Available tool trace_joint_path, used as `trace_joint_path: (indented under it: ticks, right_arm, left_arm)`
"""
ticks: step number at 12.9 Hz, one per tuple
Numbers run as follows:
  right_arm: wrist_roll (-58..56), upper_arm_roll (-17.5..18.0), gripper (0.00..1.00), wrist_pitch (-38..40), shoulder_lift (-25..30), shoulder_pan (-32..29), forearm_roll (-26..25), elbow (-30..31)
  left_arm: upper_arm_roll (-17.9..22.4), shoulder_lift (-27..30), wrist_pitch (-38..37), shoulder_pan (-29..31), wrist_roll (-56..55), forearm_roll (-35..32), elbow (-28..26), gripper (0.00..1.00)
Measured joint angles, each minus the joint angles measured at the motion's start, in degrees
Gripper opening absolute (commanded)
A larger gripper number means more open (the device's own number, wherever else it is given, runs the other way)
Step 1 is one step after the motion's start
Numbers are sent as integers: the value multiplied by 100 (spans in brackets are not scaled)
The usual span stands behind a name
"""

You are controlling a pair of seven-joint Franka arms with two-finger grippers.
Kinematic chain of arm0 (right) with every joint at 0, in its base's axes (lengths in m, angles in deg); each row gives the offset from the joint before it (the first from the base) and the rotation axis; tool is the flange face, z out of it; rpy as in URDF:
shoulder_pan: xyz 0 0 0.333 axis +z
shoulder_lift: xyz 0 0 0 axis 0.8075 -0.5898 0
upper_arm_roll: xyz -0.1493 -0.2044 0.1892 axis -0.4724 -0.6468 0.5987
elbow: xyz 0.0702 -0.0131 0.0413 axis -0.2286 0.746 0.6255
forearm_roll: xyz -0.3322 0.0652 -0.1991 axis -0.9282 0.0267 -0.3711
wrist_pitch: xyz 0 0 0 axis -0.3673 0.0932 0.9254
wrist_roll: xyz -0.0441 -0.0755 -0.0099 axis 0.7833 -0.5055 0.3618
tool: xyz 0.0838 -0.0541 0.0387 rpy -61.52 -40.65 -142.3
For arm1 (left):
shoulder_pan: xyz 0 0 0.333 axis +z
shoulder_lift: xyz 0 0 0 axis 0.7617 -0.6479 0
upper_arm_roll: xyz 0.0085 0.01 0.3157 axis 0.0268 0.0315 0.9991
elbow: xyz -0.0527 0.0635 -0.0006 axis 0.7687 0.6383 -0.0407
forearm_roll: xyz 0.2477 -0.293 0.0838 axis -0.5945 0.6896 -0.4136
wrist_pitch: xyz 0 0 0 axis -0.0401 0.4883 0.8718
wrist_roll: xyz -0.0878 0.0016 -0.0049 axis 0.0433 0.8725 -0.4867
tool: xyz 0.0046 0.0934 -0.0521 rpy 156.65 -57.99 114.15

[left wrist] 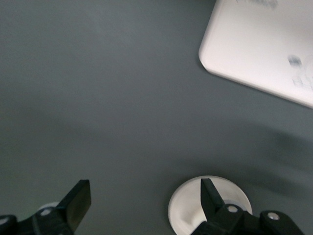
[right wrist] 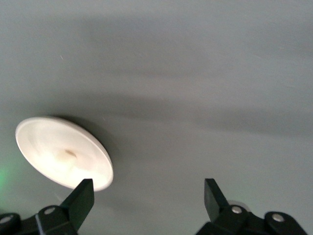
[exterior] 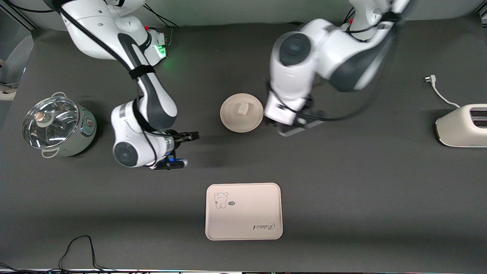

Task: Place bun in plate and plate on tray
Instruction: 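Withdraw the left gripper while the right gripper reaches the plate rim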

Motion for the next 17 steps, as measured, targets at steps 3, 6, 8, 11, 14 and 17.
trace_joint_path:
  ticks: [3, 6, 8, 11, 14, 17]
  right_arm:
    - [675, 7, 100, -728, -150, 595, 38, 203]
    - [1266, 4, 100, -1601, -227, 1094, 42, 639]
    - [1517, 0, 100, -2163, -234, 1368, 42, 1033]
    - [1660, -14, 99, -2394, -210, 1539, 42, 1363]
    - [1677, -17, 97, -2861, -46, 1737, 42, 1827]
    - [1701, -17, 96, -2988, 176, 1884, 42, 2177]
  left_arm:
    - [-10, 284, -436, 903, 1035, 210, 120, 100]
    - [3, 605, -642, 1575, 1832, 389, 130, 100]
    - [208, 698, -648, 1850, 2431, 446, 183, 100]
    - [1455, 728, -646, 1663, 3770, 742, 319, 100]
    - [3280, 870, -663, 670, 5053, 1271, 381, 100]
    - [4124, 1275, -893, -3, 5588, 1466, 248, 100]
